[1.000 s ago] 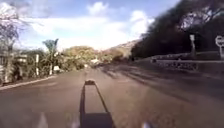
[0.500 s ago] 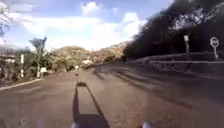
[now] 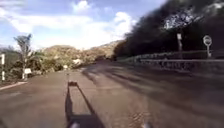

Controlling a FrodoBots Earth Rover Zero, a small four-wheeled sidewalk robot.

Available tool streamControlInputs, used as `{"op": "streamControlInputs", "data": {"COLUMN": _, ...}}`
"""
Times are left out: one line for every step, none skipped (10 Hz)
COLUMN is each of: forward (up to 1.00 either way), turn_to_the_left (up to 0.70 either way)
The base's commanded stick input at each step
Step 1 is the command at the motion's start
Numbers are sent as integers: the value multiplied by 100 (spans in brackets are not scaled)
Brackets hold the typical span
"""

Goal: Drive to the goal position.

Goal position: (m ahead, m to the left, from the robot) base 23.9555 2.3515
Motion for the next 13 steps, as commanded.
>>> {"op": "streamControlInputs", "data": {"forward": 85, "turn_to_the_left": -34}}
{"op": "streamControlInputs", "data": {"forward": 85, "turn_to_the_left": -34}}
{"op": "streamControlInputs", "data": {"forward": 85, "turn_to_the_left": -34}}
{"op": "streamControlInputs", "data": {"forward": 85, "turn_to_the_left": -34}}
{"op": "streamControlInputs", "data": {"forward": 85, "turn_to_the_left": -34}}
{"op": "streamControlInputs", "data": {"forward": 85, "turn_to_the_left": -34}}
{"op": "streamControlInputs", "data": {"forward": 85, "turn_to_the_left": 0}}
{"op": "streamControlInputs", "data": {"forward": 85, "turn_to_the_left": 0}}
{"op": "streamControlInputs", "data": {"forward": 85, "turn_to_the_left": 0}}
{"op": "streamControlInputs", "data": {"forward": 85, "turn_to_the_left": 0}}
{"op": "streamControlInputs", "data": {"forward": 85, "turn_to_the_left": 0}}
{"op": "streamControlInputs", "data": {"forward": 85, "turn_to_the_left": 0}}
{"op": "streamControlInputs", "data": {"forward": 85, "turn_to_the_left": 0}}
